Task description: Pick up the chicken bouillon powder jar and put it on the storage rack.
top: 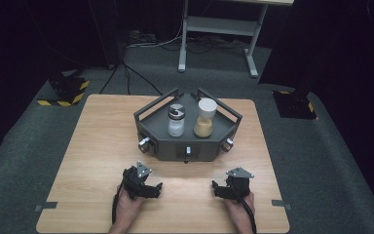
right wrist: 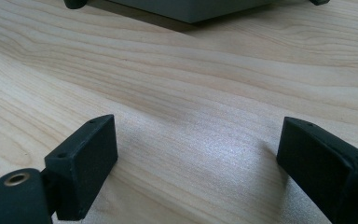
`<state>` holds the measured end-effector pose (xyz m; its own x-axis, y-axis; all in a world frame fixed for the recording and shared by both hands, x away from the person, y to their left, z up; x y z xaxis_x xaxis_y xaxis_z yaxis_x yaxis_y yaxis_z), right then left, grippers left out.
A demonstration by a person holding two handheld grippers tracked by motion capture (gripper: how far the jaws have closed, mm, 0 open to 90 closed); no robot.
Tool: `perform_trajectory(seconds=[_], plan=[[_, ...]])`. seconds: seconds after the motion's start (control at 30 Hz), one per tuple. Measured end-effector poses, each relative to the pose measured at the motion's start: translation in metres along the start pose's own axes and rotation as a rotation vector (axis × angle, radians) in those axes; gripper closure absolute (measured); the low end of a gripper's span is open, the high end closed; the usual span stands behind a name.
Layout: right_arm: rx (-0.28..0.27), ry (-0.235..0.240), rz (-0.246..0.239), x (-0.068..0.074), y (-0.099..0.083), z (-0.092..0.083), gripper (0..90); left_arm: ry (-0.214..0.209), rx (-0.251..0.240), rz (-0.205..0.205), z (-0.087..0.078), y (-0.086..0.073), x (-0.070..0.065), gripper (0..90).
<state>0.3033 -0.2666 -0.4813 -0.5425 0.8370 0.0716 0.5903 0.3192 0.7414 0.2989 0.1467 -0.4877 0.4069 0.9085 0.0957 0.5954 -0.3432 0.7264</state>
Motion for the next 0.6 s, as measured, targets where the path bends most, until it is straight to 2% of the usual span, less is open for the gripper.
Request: perform_trajectory(seconds=[0.6], plan=[[0.0, -0.002, 0.005, 0.0007, 0.0001, 0.0001, 11.9, 0.0, 0.0, 0.0, 0.0, 0.0, -0.0002, 1.0]])
Point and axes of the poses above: each handheld gripper's, and its own axes: z roughly forward along the jaws, y roughly out of its top, x roughly to its left, the point moved 5 cm from there along z, roughly forward along the jaws, and after that the axes turned 8 degrees about y, right-handed, at the moved point
